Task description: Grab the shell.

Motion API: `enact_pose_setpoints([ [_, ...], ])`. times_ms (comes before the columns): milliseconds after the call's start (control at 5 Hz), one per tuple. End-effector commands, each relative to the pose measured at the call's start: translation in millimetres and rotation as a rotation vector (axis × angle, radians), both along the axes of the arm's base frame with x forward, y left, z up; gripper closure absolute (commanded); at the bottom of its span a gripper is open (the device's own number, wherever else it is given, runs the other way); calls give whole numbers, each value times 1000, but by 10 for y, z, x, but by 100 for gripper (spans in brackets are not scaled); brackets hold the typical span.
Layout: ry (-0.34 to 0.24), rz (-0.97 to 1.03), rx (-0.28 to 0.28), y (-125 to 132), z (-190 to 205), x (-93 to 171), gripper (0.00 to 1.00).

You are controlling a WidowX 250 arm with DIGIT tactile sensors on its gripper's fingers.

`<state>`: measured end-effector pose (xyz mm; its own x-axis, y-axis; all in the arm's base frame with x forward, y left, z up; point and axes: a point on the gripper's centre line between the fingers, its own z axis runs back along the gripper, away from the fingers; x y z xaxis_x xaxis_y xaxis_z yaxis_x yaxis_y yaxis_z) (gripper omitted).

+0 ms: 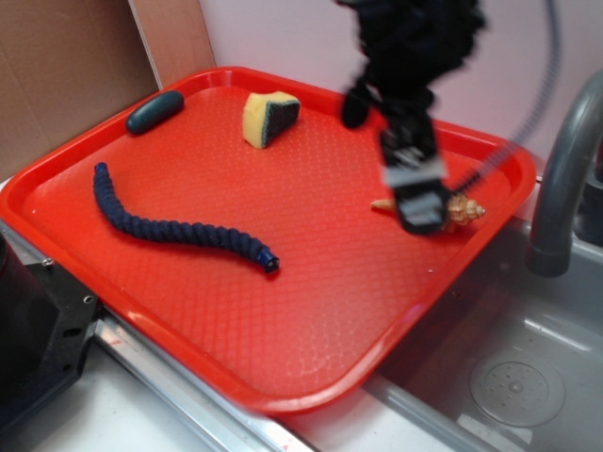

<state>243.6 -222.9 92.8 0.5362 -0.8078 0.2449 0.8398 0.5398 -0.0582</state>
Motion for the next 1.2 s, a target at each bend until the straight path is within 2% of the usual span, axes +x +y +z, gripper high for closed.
enact_pose_setpoints([
  [0,-15,-98,31,-211,-113,16,0],
  [200,-54,-85,41,139,301,-186,0],
  [400,-36,-76,30,542,598,-339,0],
  [600,-49,-89,28,699,651,-307,0],
  [800,-24,-115,47,776,464,-125,0],
  [1000,-7,-173,92,726,215,9,0],
])
